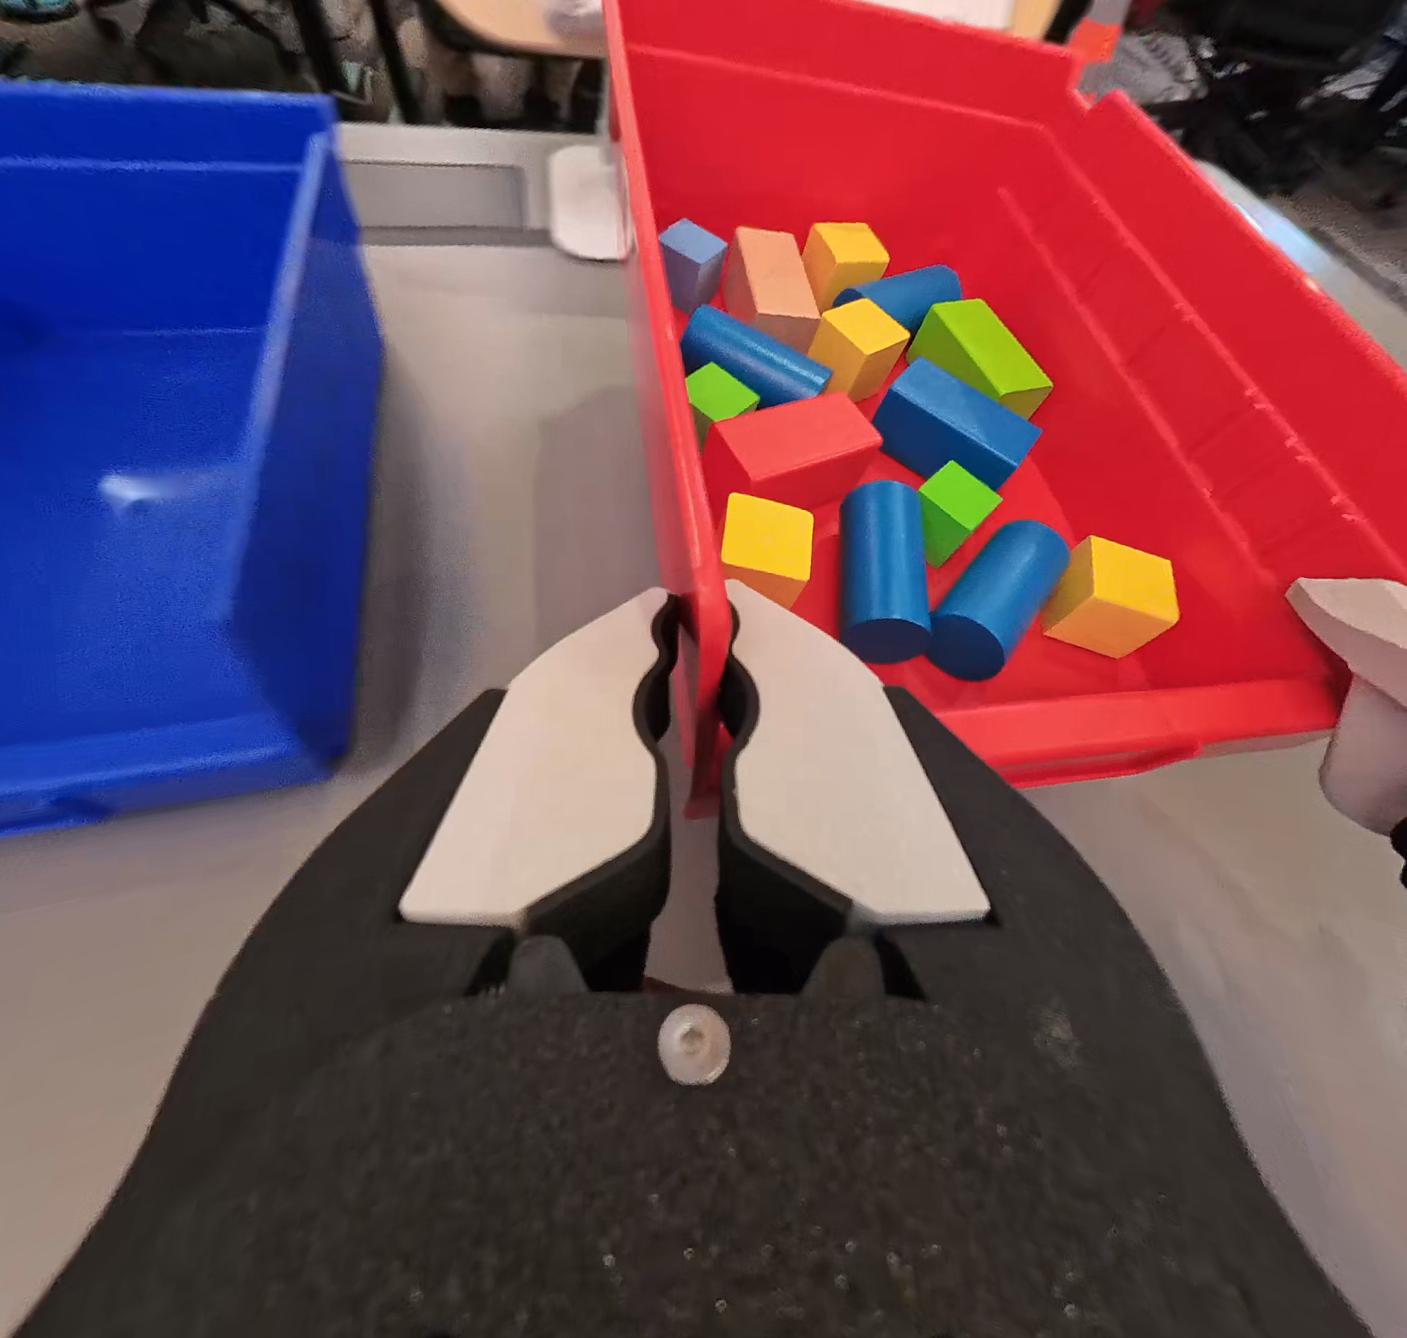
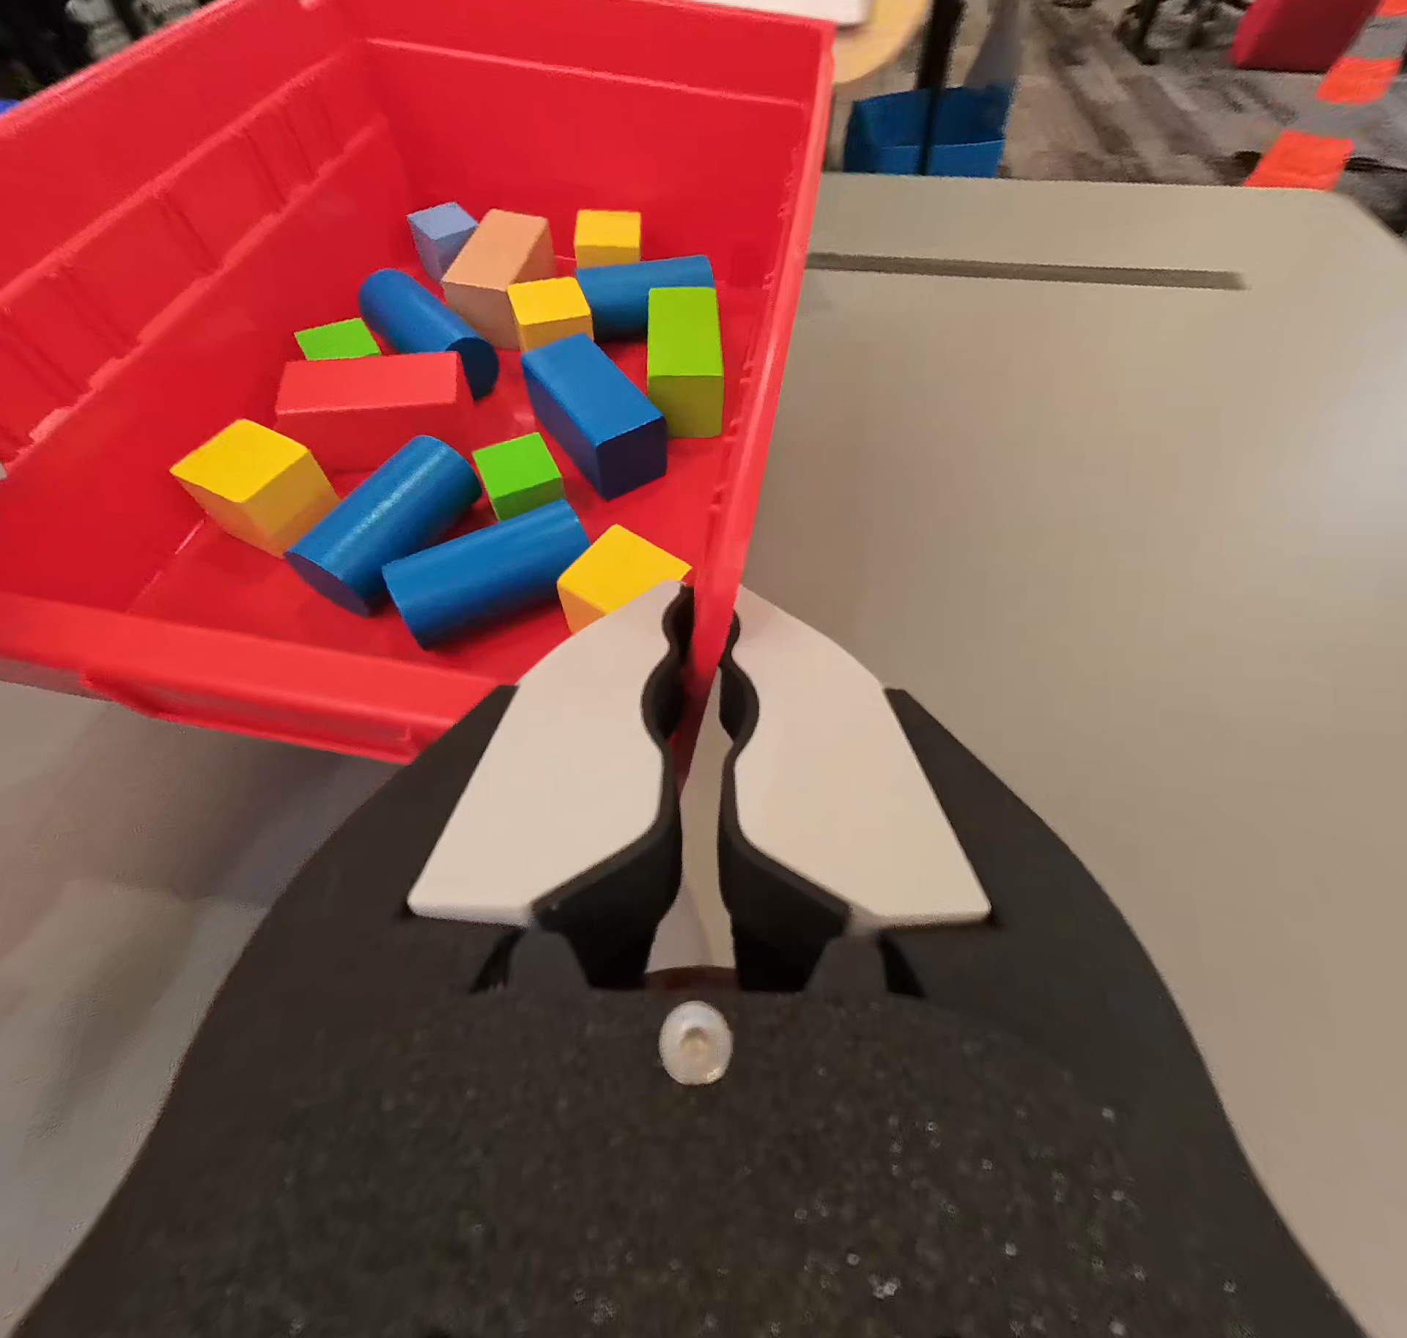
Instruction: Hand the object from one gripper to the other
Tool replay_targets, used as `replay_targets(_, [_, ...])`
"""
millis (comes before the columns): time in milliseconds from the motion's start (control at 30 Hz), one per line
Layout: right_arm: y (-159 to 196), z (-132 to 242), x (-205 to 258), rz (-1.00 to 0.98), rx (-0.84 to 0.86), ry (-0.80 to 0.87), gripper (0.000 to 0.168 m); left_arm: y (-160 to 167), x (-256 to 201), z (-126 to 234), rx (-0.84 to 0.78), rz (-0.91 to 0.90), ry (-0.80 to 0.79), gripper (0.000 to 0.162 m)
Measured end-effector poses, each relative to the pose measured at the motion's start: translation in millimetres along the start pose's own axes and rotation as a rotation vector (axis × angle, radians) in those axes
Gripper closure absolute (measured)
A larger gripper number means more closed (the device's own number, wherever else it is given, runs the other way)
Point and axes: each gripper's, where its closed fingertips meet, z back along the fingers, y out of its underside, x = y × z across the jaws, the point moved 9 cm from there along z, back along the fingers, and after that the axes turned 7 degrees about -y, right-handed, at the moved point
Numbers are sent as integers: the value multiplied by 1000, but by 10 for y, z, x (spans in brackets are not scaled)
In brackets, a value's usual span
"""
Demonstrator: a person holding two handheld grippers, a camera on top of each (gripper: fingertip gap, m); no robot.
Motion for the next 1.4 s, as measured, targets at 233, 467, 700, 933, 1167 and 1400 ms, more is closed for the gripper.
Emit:
replay_targets(233, [249,-214,527,143,72,-111,159,366,574,-95,79,22,-12,157])
replay_targets(467, [-675,71,639,521,58,-619,129,329,819,-159,111,24,74,159])
replay_targets(700, [-597,-1399,1563,928,580,-1087,81,324,774,-173,109,16,82,158])
replay_targets(933, [-308,-2003,1627,1281,886,-1015,82,329,791,-177,108,35,61,159])
replay_targets(1167, [-617,-1316,1310,942,1523,-1371,102,325,792,-186,103,20,72,159])
replay_targets(1400, [-971,-2075,972,1189,1009,-761,78,329,795,-179,105,27,75,159])
